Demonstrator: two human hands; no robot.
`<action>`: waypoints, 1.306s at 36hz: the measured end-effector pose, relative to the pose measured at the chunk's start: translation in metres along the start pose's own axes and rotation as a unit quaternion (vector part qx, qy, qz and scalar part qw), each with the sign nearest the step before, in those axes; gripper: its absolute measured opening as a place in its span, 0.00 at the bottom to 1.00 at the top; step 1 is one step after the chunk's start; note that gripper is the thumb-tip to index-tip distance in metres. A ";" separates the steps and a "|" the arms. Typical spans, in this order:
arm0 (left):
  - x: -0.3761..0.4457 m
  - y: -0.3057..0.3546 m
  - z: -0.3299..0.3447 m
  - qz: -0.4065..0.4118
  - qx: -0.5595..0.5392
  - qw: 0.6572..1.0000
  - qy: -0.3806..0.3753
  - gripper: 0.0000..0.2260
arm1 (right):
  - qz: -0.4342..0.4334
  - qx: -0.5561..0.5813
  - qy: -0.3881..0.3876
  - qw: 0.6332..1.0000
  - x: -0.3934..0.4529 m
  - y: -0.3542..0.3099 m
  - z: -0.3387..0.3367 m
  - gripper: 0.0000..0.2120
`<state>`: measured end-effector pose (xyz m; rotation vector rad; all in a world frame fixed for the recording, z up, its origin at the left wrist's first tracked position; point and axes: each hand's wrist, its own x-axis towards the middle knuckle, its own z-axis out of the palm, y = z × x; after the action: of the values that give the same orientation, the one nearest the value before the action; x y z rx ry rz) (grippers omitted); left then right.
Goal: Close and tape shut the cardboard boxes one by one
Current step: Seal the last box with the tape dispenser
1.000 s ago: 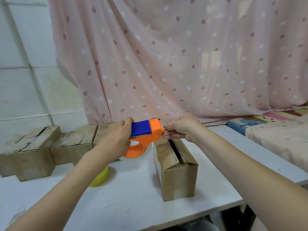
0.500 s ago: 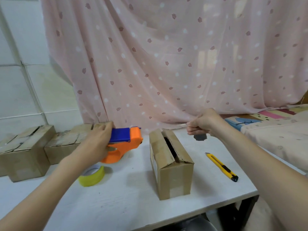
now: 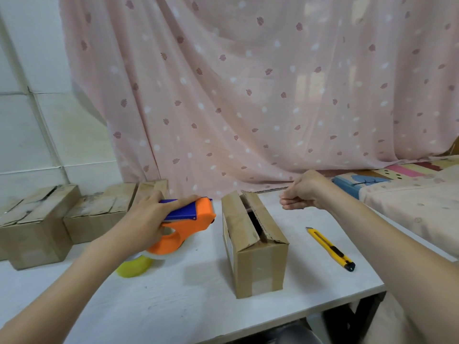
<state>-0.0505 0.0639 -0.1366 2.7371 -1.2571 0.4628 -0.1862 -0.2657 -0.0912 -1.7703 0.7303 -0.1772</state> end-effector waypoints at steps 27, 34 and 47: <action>-0.008 0.025 0.033 0.007 0.110 0.994 -0.018 0.42 | 0.068 -0.035 -0.024 0.997 0.023 0.041 0.029 0.12; -0.003 0.037 0.039 -0.002 0.120 0.992 -0.033 0.41 | -0.010 -0.100 0.026 0.995 0.021 0.051 0.044 0.03; -0.003 0.041 0.034 -0.011 0.135 0.990 -0.046 0.41 | -0.056 -0.213 0.101 0.970 0.028 0.067 0.052 0.13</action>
<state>-0.0757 0.0317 -0.1710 3.0260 -1.2663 0.5479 -0.1655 -0.2488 -0.1766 -2.2284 0.8623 -0.2976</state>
